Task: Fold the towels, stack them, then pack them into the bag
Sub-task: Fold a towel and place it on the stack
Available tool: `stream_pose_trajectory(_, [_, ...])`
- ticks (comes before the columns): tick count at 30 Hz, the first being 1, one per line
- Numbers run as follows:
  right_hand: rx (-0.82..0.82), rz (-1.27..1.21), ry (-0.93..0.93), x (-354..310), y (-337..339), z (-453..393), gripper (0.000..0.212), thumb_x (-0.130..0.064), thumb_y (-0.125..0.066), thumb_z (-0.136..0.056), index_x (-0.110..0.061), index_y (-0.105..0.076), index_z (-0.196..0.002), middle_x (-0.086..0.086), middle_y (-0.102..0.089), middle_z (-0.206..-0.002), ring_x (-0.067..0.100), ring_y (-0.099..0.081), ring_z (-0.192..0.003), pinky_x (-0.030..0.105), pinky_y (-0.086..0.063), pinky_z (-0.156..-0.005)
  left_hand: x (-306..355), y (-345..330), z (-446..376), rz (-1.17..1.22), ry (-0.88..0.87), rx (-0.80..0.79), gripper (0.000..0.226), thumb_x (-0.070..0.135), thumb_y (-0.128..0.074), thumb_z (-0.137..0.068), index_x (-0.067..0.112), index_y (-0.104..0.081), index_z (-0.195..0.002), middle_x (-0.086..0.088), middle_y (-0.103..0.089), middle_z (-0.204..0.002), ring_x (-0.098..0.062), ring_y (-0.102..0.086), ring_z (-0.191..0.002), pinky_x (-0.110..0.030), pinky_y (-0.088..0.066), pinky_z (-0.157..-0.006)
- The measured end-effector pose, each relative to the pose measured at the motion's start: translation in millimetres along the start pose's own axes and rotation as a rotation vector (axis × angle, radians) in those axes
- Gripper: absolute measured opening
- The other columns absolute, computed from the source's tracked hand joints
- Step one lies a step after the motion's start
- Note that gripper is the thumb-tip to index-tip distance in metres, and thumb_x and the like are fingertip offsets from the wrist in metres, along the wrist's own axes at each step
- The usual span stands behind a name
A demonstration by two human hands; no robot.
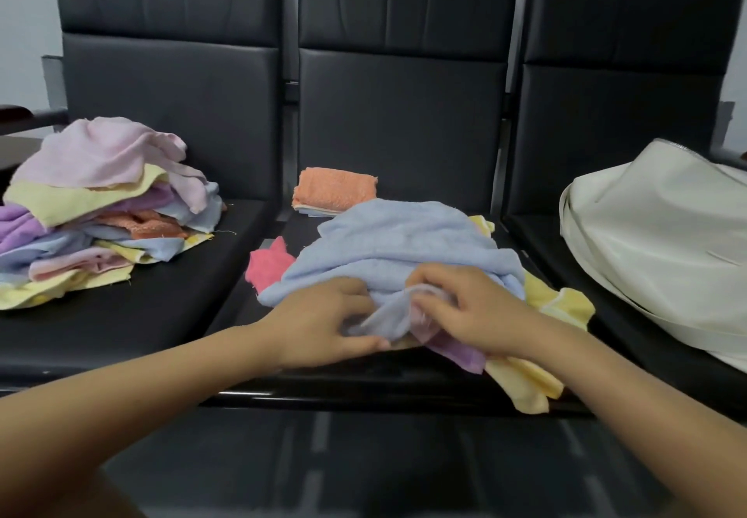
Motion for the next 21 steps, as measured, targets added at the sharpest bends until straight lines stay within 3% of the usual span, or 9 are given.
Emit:
stream_pose_trajectory(2, [0.163,-0.082,-0.018,-6,26,-15,0.017,-0.025,-0.052,-0.098,-0.032,-0.061,-0.086,-0.012,-0.066,-0.083,-0.001,-0.060,-0.083,0.015,-0.045,-0.079,0,14,-15,0.130,0.090,0.062,0.038,0.063,-0.043,-0.081,0.029,-0.049,-0.062,0.013,-0.053,-0.068,-0.005,-0.053,-0.066,-0.024,-0.043,-0.061])
stream_pose_trajectory(5, [0.292,-0.200,-0.034,-7,51,-35,0.017,-0.010,-0.056,-0.095,-0.018,-0.065,-0.084,-0.010,-0.064,-0.081,-0.005,-0.055,-0.075,0.009,-0.041,-0.073,0,42,-39,0.243,0.152,0.220,0.037,0.047,-0.043,-0.087,0.023,-0.042,-0.058,0.011,-0.043,-0.055,-0.005,-0.041,-0.056,-0.022,-0.032,-0.055])
stream_pose_trajectory(7, [0.324,-0.247,-0.052,-1,59,-45,0.021,-0.006,-0.057,-0.092,-0.018,-0.065,-0.076,-0.011,-0.062,-0.074,-0.004,-0.054,-0.071,0.010,-0.041,-0.069,-3,55,-51,0.348,0.171,0.281,0.041,0.027,-0.049,-0.097,0.010,-0.043,-0.061,0.012,-0.039,-0.055,-0.004,-0.037,-0.056,-0.020,-0.030,-0.054])
stream_pose_trajectory(10, [0.369,-0.248,-0.078,10,65,-54,0.023,-0.006,-0.057,-0.091,-0.021,-0.064,-0.074,-0.012,-0.063,-0.074,-0.005,-0.055,-0.072,0.009,-0.042,-0.069,-13,67,-62,0.285,0.218,0.287,0.028,0.013,-0.049,-0.097,0.005,-0.058,-0.072,0.006,-0.053,-0.061,-0.004,-0.044,-0.060,-0.026,-0.038,-0.060])
stream_pose_trajectory(14, [0.353,-0.116,-0.127,21,66,-60,0.015,-0.013,-0.058,-0.091,-0.018,-0.067,-0.080,-0.011,-0.065,-0.079,-0.001,-0.058,-0.077,0.015,-0.044,-0.073,-38,62,-70,0.128,0.340,0.172,0.027,0.008,-0.048,-0.091,0.015,-0.047,-0.064,0.005,-0.045,-0.059,-0.014,-0.039,-0.059,-0.032,-0.033,-0.060])
stream_pose_trajectory(18, [0.259,0.033,-0.161,33,69,-55,0.011,-0.023,-0.062,-0.087,-0.024,-0.069,-0.079,-0.010,-0.068,-0.083,0.007,-0.061,-0.083,0.027,-0.048,-0.078,-59,67,-66,-0.018,0.416,0.079,0.027,0.011,-0.047,-0.086,0.023,-0.049,-0.062,0.003,-0.053,-0.062,-0.018,-0.044,-0.061,-0.033,-0.038,-0.060])
stream_pose_trajectory(21, [0.181,0.047,-0.196,44,71,-49,0.014,-0.027,-0.066,-0.085,-0.018,-0.070,-0.076,-0.007,-0.067,-0.077,0.008,-0.061,-0.077,0.028,-0.047,-0.073,-82,76,-56,-0.116,0.460,0.093,0.024,0.017,-0.046,-0.085,0.014,-0.052,-0.062,-0.006,-0.054,-0.062,-0.021,-0.043,-0.062,-0.037,-0.038,-0.059])
Point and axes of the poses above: each hand's wrist, its own z-axis away from the middle knuckle, its own y-axis out of the back of the hand, x = y × z, the point moved 7 cm from there along -z, towards the middle knuckle
